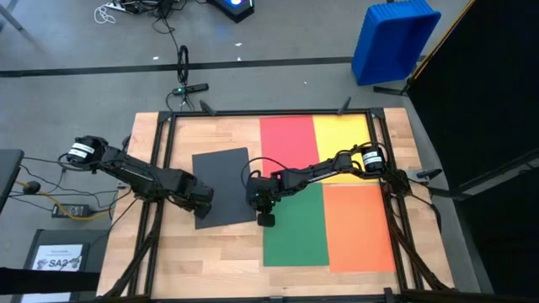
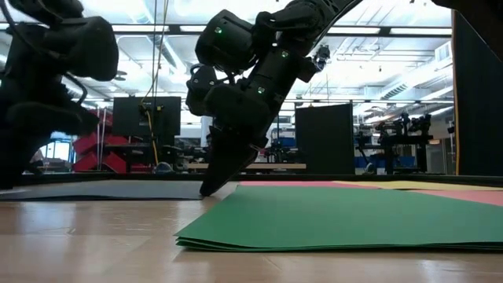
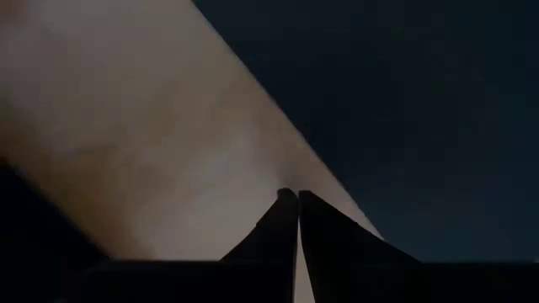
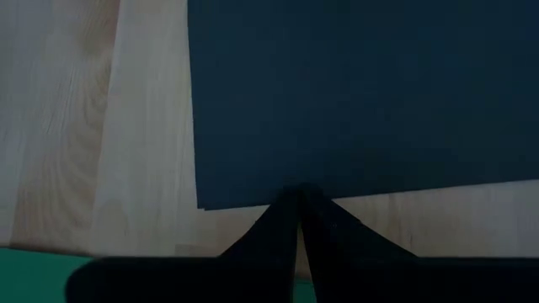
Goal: Organize paper
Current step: Adjust the black colored papers, then move the black colored papers to the top left of the table
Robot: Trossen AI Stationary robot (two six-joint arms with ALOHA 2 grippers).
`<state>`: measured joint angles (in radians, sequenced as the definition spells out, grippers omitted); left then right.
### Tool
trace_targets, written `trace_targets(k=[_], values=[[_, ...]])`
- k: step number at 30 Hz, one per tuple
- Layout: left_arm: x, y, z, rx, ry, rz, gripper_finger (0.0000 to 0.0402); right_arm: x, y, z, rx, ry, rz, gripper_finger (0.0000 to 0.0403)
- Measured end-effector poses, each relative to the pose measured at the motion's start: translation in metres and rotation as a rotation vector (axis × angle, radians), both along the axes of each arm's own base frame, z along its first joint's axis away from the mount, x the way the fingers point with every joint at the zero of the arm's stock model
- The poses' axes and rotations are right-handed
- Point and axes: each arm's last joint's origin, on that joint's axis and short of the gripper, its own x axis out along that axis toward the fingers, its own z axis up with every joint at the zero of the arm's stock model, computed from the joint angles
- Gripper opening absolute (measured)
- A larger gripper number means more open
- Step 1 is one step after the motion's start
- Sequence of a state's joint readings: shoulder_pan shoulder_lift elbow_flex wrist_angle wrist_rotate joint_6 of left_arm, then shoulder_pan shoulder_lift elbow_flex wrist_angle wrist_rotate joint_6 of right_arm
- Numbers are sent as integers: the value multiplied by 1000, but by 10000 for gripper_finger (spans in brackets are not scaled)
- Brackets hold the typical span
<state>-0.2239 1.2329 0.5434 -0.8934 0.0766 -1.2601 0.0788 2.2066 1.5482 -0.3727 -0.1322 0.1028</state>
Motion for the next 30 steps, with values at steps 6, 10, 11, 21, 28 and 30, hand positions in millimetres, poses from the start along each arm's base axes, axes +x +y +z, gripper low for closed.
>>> trace_targets(k=[6,10,11,21,28,30], values=[[6,0,16,52,0,-26,0,0,0,0,3,2,2,0],[15,0,22,90,-91,-66,0,2,1,5,18,11,12,0],[18,-1,22,94,-115,-71,0,2,1,7,22,16,14,0],[26,0,22,155,-211,-89,0,5,2,21,12,47,33,0],[32,-1,3,160,-215,-143,0,-5,-6,64,-94,-3,-30,0],[35,0,-2,162,-220,-163,0,-9,-7,78,-91,-53,-36,0]])
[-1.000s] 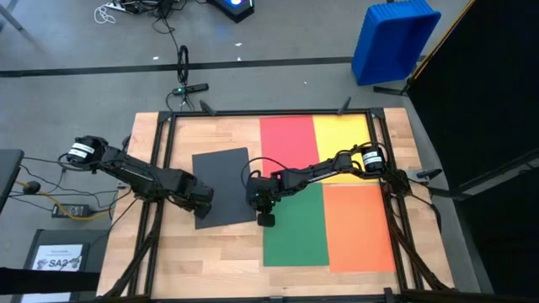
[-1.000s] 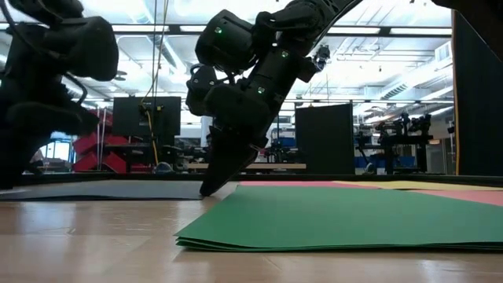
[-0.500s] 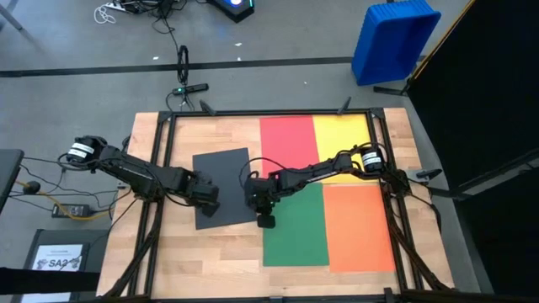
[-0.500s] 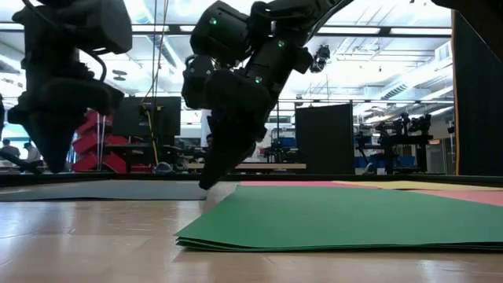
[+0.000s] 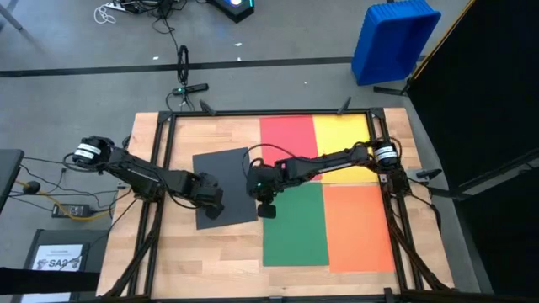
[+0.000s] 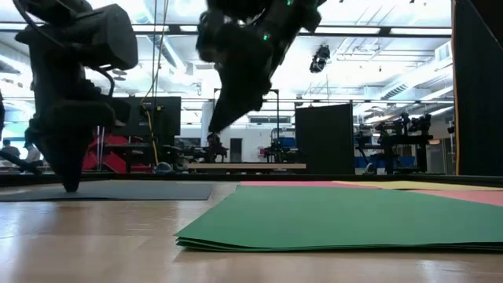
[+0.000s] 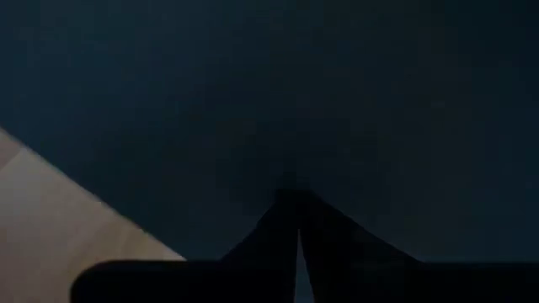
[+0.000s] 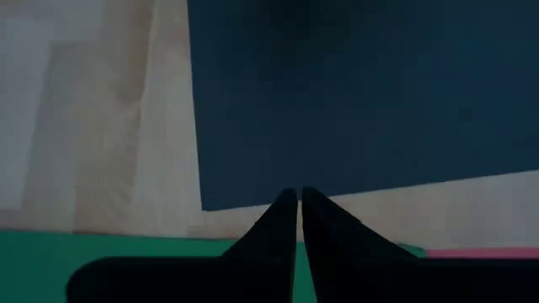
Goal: Organize paper
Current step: Move the black colored papers to the top left of the table
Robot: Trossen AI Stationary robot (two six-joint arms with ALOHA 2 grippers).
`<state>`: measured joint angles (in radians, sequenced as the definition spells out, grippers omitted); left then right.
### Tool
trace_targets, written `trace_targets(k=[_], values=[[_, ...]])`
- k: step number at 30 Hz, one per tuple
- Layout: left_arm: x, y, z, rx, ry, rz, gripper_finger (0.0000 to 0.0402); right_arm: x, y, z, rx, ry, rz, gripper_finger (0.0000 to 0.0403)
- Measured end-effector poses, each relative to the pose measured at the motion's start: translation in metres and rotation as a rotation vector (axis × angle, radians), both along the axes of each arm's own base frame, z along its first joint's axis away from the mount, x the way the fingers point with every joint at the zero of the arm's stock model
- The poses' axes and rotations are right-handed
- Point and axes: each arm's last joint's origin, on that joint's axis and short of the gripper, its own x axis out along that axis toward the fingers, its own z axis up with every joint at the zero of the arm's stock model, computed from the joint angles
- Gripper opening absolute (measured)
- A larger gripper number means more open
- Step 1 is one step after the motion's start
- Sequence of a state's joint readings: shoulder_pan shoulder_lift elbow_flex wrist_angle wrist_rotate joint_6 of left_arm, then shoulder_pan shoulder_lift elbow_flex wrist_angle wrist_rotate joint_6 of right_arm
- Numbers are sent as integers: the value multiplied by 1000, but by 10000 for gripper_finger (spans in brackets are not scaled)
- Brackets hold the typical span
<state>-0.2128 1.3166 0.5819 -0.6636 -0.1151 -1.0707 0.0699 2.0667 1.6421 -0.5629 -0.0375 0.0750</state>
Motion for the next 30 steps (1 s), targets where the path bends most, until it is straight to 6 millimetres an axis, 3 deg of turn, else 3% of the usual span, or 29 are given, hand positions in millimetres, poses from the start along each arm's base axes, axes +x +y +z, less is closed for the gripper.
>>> trace_targets(k=[9,17,25,30], values=[[11,14,-11,15,23,-68,0,-26,-8,36,-53,-65,-46,0],[14,44,-12,76,23,-60,0,-54,-11,56,-86,-151,-113,0],[11,81,-12,114,38,-89,0,-96,-18,51,-2,-286,-177,0],[7,102,-12,133,49,-87,0,-109,-18,40,26,-286,-199,0]])
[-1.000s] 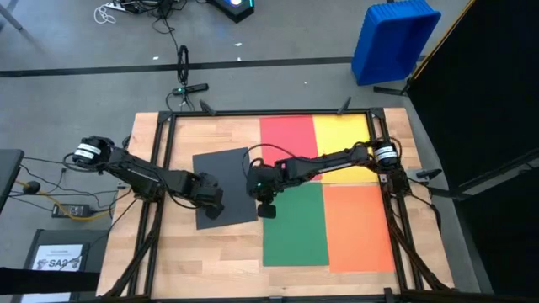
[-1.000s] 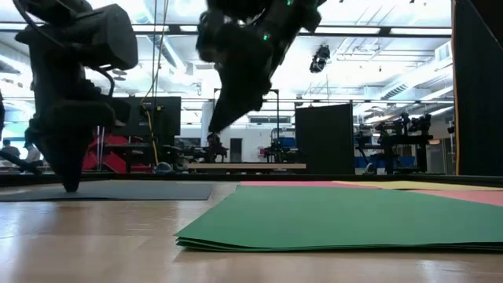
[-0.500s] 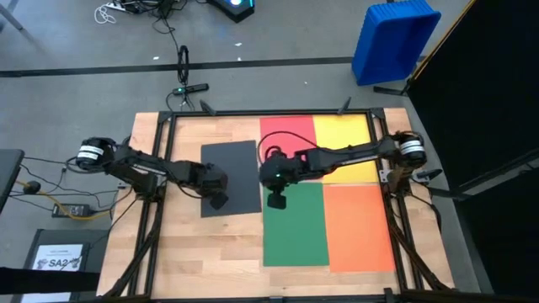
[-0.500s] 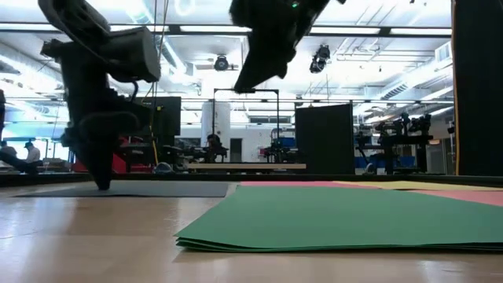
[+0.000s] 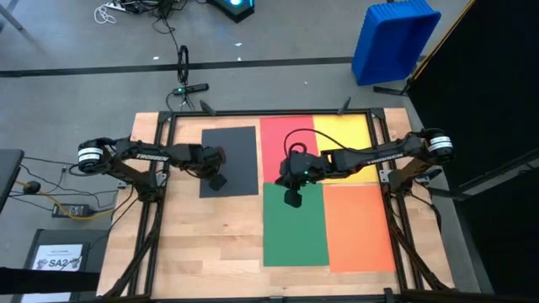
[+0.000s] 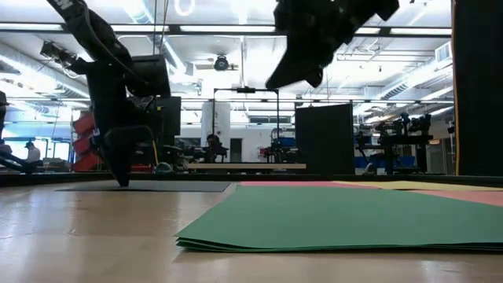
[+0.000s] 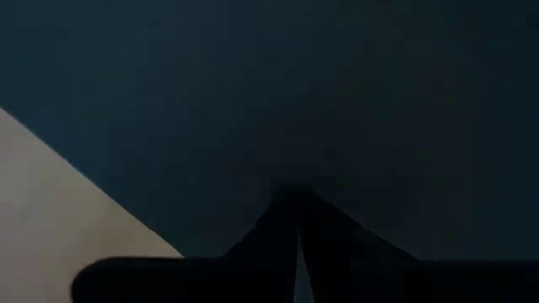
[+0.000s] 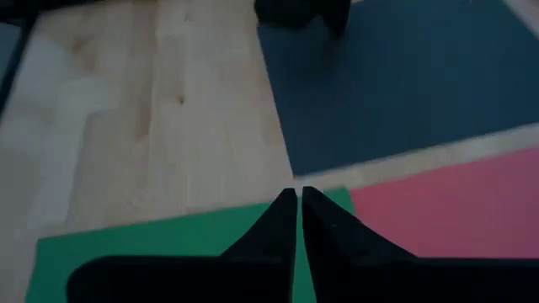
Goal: Organize paper
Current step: Move the black colored papers to the top left of the table
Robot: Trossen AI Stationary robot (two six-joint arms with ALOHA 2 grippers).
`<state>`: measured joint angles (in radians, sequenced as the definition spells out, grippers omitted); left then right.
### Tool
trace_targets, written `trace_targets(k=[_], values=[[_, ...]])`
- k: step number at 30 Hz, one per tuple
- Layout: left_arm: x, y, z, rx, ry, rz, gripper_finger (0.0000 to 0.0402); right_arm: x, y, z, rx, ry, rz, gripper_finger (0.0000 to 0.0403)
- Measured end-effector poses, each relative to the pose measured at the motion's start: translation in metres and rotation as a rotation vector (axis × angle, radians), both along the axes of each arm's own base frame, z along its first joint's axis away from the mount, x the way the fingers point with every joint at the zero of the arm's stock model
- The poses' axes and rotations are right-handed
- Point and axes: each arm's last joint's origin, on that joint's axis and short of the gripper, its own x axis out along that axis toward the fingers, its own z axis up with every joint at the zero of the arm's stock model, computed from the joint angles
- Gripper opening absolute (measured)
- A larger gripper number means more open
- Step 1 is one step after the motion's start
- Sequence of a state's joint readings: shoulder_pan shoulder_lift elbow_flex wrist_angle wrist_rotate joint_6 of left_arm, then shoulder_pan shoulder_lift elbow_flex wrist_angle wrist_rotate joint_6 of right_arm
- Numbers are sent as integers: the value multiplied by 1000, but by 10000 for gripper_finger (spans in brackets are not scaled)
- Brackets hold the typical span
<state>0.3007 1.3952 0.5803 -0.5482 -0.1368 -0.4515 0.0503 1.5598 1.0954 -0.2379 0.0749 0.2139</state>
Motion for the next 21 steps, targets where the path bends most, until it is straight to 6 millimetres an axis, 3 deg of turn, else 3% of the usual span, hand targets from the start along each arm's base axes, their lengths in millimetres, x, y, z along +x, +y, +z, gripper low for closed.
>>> trace_targets(k=[8,21], values=[[-6,25,0,23,-16,3,0,-3,3,-12,21,2,-8,0],[-11,45,1,69,-42,-42,0,-3,3,-14,24,-9,-11,0]])
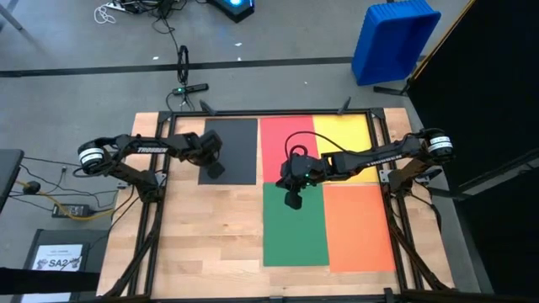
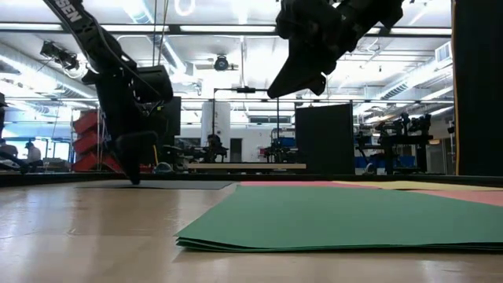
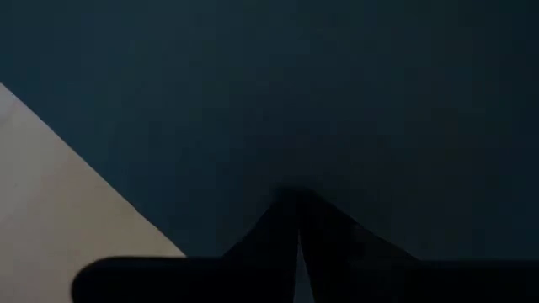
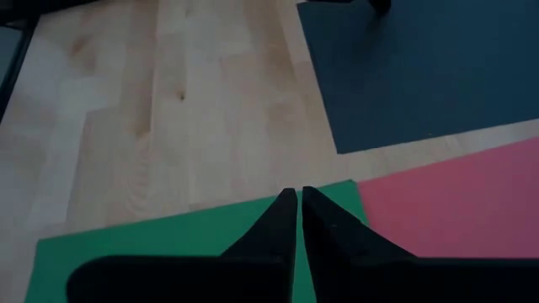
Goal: Organize paper
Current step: Move the black colored papers to the top left of the table
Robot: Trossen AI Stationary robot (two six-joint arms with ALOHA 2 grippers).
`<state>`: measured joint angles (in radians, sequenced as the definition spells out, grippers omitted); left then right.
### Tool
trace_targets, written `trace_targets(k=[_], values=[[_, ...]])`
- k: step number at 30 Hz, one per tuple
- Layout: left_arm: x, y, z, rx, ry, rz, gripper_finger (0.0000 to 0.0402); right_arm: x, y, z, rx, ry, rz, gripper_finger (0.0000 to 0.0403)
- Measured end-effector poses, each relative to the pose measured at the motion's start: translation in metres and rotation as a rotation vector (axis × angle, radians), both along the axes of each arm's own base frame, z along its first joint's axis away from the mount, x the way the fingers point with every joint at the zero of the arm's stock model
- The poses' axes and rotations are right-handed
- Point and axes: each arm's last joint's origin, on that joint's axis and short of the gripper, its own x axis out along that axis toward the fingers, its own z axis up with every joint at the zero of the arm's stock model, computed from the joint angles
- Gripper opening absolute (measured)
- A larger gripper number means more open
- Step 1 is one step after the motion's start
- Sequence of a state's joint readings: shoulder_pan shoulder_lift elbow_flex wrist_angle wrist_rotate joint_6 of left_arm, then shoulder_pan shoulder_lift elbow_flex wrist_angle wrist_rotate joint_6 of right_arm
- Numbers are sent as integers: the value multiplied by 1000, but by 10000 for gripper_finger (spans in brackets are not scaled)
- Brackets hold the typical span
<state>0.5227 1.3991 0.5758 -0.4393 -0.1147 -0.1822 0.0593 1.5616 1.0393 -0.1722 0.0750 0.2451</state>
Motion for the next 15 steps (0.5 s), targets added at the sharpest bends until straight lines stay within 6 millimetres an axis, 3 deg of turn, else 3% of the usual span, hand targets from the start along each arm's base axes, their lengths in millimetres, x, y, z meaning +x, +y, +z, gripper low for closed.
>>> trace_targets(k=[15], values=[[0,3,1,-18,-40,63,0,0,0,0,13,0,-12,0]])
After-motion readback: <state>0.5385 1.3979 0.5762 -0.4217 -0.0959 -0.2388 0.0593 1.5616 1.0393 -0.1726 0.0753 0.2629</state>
